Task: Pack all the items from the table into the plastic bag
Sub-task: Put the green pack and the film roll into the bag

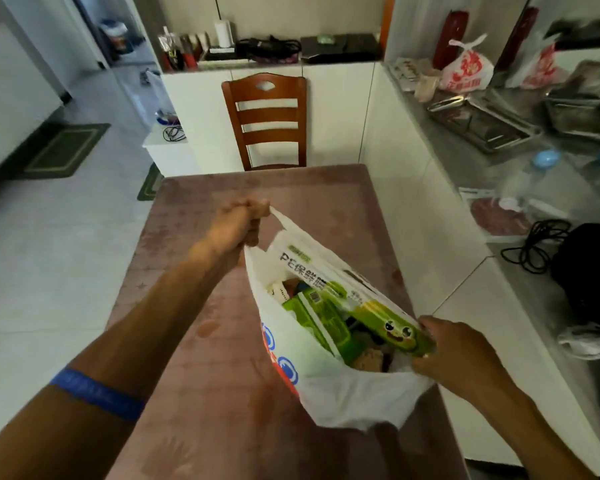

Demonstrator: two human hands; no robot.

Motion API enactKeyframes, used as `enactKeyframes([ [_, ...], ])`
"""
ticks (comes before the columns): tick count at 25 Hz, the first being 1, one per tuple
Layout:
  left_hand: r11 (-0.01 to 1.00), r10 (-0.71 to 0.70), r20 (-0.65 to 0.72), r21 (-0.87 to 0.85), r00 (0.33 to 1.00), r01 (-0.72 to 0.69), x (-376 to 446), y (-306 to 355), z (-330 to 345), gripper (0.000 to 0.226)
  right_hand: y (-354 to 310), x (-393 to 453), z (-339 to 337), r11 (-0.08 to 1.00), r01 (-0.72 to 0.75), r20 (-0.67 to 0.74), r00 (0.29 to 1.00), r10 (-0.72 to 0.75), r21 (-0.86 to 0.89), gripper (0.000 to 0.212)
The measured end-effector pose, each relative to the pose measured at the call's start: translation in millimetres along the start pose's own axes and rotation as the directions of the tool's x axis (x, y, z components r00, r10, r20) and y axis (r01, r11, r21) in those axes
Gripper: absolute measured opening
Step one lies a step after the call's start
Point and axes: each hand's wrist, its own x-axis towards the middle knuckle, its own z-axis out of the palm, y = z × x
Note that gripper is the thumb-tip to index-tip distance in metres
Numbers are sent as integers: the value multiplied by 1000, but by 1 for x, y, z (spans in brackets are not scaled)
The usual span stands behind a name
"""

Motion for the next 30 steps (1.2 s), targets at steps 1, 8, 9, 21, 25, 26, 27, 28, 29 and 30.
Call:
enactKeyframes([
  [1, 999, 16, -51, -46, 999, -18, -9, 1, -17, 29, -5, 1, -14, 1000, -5, -62, 998, 4, -25, 26],
  [8, 987, -144, -3, -77, 990, 143, -56, 29, -137, 27, -123, 27, -30, 897, 209, -333, 940, -75, 389, 25],
  [9, 976, -212, 16, -54, 977, 213, -61, 24, -151, 28, -140, 34, -21, 843, 185, -315, 949, -20, 504, 27],
  [21, 968, -31, -98, -250, 995, 5, -67, 34, -194, 22, -257, 79, -98, 204, 278, -272, 961, -57, 939, 26],
  [25, 977, -192, -61, -109, 979, 185, -59, 3, -167, 26, -217, 102, -40, 430, -24, -43, 988, 145, 903, 34],
  [26, 981, -186, -56, -76, 981, 181, -58, 2, -160, 27, -204, 104, -30, 415, -81, -21, 972, 235, 906, 40],
  [27, 983, -178, -48, -52, 983, 175, -56, 3, -156, 25, -194, 105, -23, 411, -126, -4, 954, 301, 903, 39],
  [28, 984, -177, -43, -25, 983, 176, -54, 5, -153, 27, -185, 105, -18, 432, -179, 22, 938, 345, 884, 33],
  [29, 984, -181, -49, -11, 982, 180, -50, 5, -151, 35, -177, 104, -14, 445, -236, 65, 928, 366, 864, 25],
  [30, 983, -182, -63, -10, 981, 181, -45, 5, -149, 41, -172, 102, -12, 445, -270, 103, 926, 364, 854, 18],
])
